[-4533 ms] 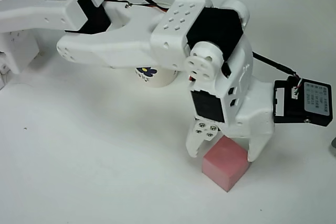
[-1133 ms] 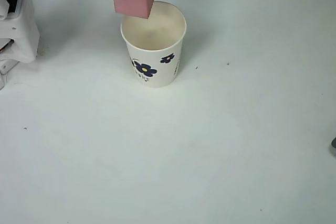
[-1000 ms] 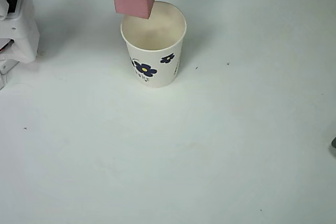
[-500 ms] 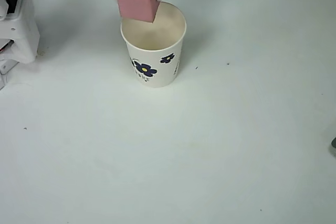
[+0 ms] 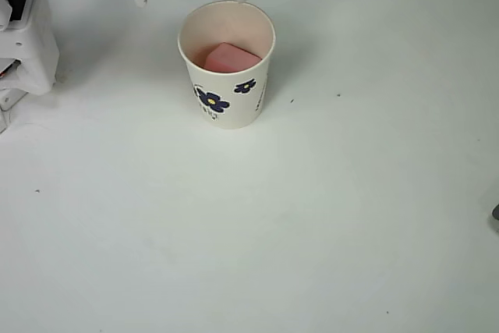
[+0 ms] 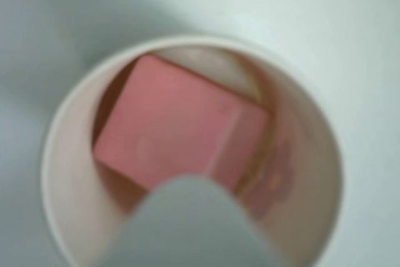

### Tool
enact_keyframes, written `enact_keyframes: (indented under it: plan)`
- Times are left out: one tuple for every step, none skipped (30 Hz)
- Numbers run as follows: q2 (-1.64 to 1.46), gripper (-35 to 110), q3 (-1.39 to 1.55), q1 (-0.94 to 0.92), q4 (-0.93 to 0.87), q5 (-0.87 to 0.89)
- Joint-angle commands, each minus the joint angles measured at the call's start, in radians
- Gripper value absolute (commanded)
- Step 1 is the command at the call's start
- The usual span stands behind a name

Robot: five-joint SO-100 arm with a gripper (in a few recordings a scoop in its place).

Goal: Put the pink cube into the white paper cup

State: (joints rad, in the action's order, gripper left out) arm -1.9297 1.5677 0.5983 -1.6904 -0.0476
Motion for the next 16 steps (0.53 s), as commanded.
enact_keyframes:
  plan:
    - [-0.074, 50, -0.011, 0.009, 0.0, -0.017]
    - [-0.074, 50, -0.011, 0.008, 0.0, -0.018]
    - [-0.074, 50, -0.011, 0.006, 0.0, -0.021]
    - [-0.074, 50, -0.011, 0.006, 0.005, -0.025]
    - [-0.074, 49, -0.011, 0.006, 0.005, -0.026]
    - [-0.069, 49, -0.011, 0.006, 0.005, -0.026]
    - [-0.069, 49, -0.011, 0.008, 0.005, -0.026]
    - [-0.069, 49, -0.011, 0.009, 0.006, -0.023]
    - [-0.069, 49, -0.011, 0.012, 0.006, -0.021]
    - [-0.069, 49, -0.011, 0.015, 0.006, -0.015]
    - [-0.069, 49, -0.011, 0.018, 0.006, -0.012]
    - [-0.069, 49, -0.011, 0.02, 0.006, -0.011]
    - [-0.069, 49, -0.011, 0.021, 0.006, -0.009]
    - [-0.069, 49, -0.011, 0.023, 0.006, -0.009]
    - [-0.069, 49, -0.011, 0.023, 0.006, -0.012]
    - [-0.071, 49, -0.009, 0.02, 0.006, -0.014]
